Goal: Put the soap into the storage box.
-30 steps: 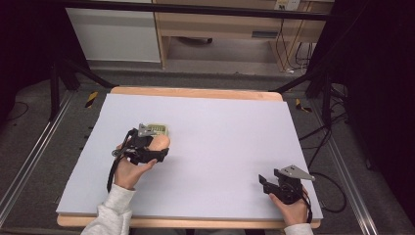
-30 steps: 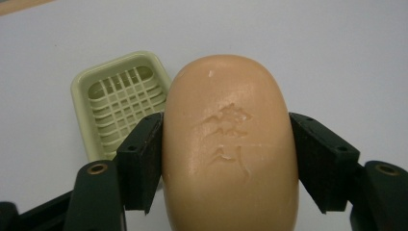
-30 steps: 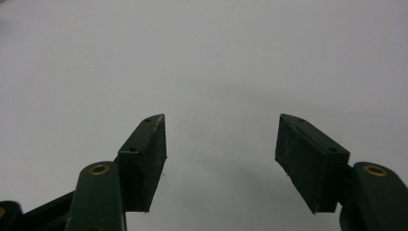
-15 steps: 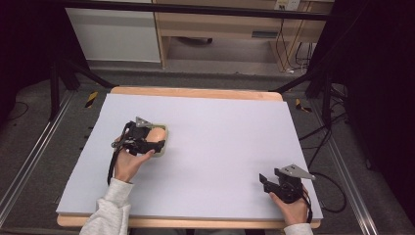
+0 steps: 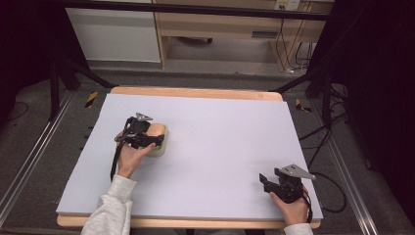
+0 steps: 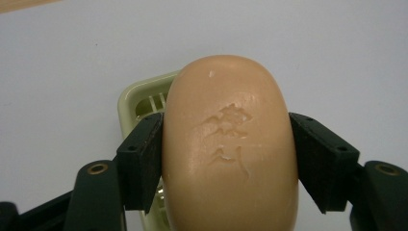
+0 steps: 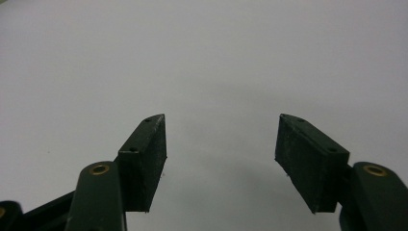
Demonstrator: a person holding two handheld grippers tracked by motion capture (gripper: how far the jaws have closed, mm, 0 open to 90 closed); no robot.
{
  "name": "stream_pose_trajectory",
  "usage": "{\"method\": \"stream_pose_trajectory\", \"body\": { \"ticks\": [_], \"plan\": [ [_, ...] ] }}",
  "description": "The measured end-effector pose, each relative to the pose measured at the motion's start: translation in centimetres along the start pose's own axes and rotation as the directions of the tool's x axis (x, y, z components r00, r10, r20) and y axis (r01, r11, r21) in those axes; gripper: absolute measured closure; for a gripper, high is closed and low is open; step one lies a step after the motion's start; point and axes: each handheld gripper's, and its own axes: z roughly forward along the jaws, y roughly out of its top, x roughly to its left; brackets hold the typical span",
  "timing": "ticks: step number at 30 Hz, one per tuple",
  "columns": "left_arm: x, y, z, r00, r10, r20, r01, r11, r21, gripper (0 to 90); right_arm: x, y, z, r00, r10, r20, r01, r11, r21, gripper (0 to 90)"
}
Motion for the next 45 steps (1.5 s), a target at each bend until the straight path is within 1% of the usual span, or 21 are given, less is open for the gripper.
{"method": "stream_pose_trajectory", "body": {
  "ticks": [2, 5, 7, 12, 19, 26, 33, 40, 45],
  "plan": [
    [0.2, 0.0, 0.3, 1.0, -0.005, -0.008, 0.005, 1.0, 0.004, 31.8, 0.0, 0.0, 0.0, 1.0, 0.002, -0.001, -0.002, 1.0, 0.001, 35.5],
    [0.6, 0.0, 0.6, 0.9997, -0.02, -0.012, 0.02, 0.9998, -0.004, 31.8, 0.1, 0.0, 0.0, 1.0, 0.007, -0.006, -0.007, 1.0, 0.004, 35.5],
    [0.9, 0.0, 0.7, 0.9996, -0.026, -0.011, 0.025, 0.9997, -0.002, 31.8, 0.1, 0.0, 0.1, 1.0, 0.0, -0.004, 0.0, 1.0, 0.002, 35.5],
    [1.3, 0.0, 1.2, 0.999, -0.041, -0.015, 0.041, 0.9991, 0.003, 31.8, 0.1, 0.1, 0.1, 1.0, 0.005, -0.007, -0.005, 1.0, 0.004, 35.6],
    [1.4, 0.0, 1.9, 0.9992, -0.035, -0.016, 0.036, 0.9993, 0.015, 31.8, 0.1, 0.1, 0.1, 1.0, 0.003, -0.007, -0.003, 1.0, 0.005, 35.6],
    [1.5, -0.2, 2.3, 0.9989, -0.043, -0.02, 0.044, 0.9986, 0.03, 31.8, 0.1, 0.1, 0.1, 1.0, 0.004, -0.006, -0.004, 1.0, 0.002, 35.7],
    [1.4, -0.3, 2.8, 0.9992, -0.031, -0.024, 0.032, 0.9983, 0.049, 31.8, 0.1, 0.1, 0.1, 1.0, 0.003, -0.006, -0.003, 1.0, 0.002, 35.7],
    [1.4, -0.6, 3.3, 0.999, -0.034, -0.027, 0.036, 0.9972, 0.065, 31.8, 0.1, 0.1, 0.1, 1.0, 0.002, -0.006, -0.002, 1.0, 0.004, 35.7],
    [1.2, -0.6, 3.5, 0.9993, -0.025, -0.028, 0.027, 0.9967, 0.077, 31.8, 0.1, 0.1, 0.1, 1.0, 0.0, -0.007, 0.0, 1.0, 0.005, 35.5]
  ]
}}
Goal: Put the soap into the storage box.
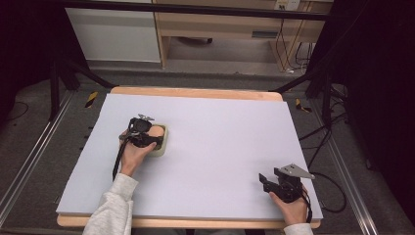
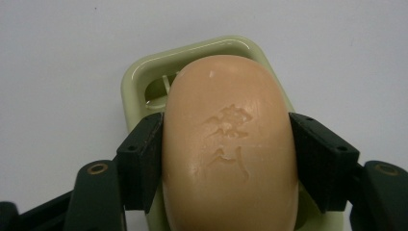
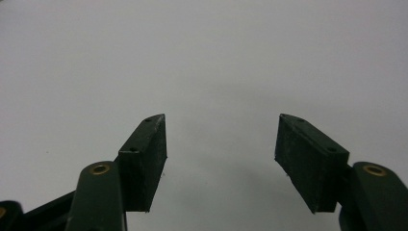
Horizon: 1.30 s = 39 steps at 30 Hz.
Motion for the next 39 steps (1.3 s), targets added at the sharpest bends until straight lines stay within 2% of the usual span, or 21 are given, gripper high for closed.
{"method": "stream_pose_trajectory", "body": {
  "ticks": [7, 8, 16, 19, 22, 29, 39],
  "plan": [
    [0.0, 0.0, 0.0, 0.9999, -0.01, -0.002, 0.01, 0.9999, -0.004, 31.6, -0.1, 0.0, 0.1, 0.9999, -0.012, 0.006, 0.012, 1.0, -0.004, 35.1],
    [-0.1, 0.0, 0.0, 1.0, -0.009, -0.003, 0.009, 0.9999, -0.004, 31.6, 0.0, 0.0, 0.0, 1.0, -0.001, 0.0, 0.001, 1.0, 0.0, 35.1],
    [-0.2, -0.1, 0.0, 1.0, 0.003, -0.005, -0.003, 1.0, -0.001, 31.1, 0.0, 0.0, 0.0, 1.0, -0.002, 0.002, 0.002, 1.0, -0.002, 34.9],
    [-0.1, 0.0, -0.5, 1.0, 0.001, -0.01, -0.002, 0.9998, -0.02, 29.6, 0.0, 0.0, 0.0, 0.9999, -0.011, 0.007, 0.011, 1.0, -0.004, 34.8],
    [0.0, 0.1, -1.3, 1.0, -0.005, 0.007, 0.005, 0.9987, -0.051, 29.9, 0.0, 0.0, 0.1, 0.9999, -0.012, 0.007, 0.012, 1.0, -0.005, 34.8],
    [-0.5, -0.1, -3.3, 0.9997, 0.016, 0.019, -0.014, 0.9949, -0.1, 29.5, 0.0, -0.1, 0.0, 1.0, -0.003, 0.006, 0.003, 1.0, -0.006, 34.0],
    [-1.8, -1.7, -5.9, 0.9962, 0.064, 0.059, -0.051, 0.9803, -0.191, 28.4, -0.3, -0.2, 0.0, 0.9999, 0.005, 0.009, -0.005, 1.0, -0.01, 31.8]
  ]
}}
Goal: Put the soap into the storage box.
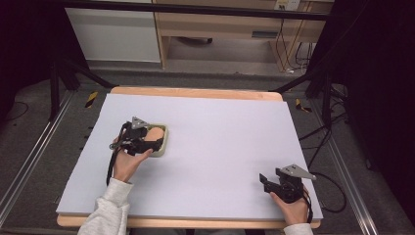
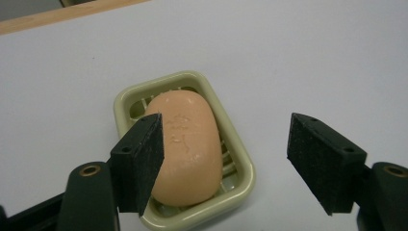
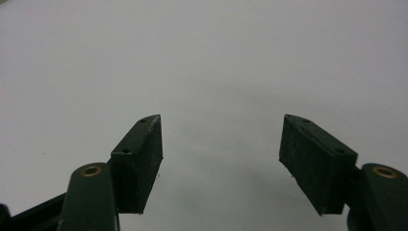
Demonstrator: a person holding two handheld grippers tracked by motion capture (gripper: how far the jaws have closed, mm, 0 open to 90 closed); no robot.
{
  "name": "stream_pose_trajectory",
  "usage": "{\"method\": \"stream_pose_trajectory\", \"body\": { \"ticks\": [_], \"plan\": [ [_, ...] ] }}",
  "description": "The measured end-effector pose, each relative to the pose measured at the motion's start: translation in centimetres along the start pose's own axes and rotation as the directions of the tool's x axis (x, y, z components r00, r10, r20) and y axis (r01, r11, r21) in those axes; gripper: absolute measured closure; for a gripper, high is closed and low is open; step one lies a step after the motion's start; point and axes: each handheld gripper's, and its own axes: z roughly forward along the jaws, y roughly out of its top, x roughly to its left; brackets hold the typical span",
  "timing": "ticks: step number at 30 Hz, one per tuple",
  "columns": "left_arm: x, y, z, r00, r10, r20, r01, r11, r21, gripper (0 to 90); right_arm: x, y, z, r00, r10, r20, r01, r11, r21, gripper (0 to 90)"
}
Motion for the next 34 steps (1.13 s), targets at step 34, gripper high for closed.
{"method": "stream_pose_trajectory", "body": {
  "ticks": [34],
  "plan": [
    [1.7, -10.6, -5.6, 0.9968, -0.048, -0.063, 0.047, 0.9985, -0.027, 17.4, -1.4, -1.2, -0.4, 0.9981, 0.032, 0.053, -0.034, 0.999, 0.032, 21.6]
  ]
}}
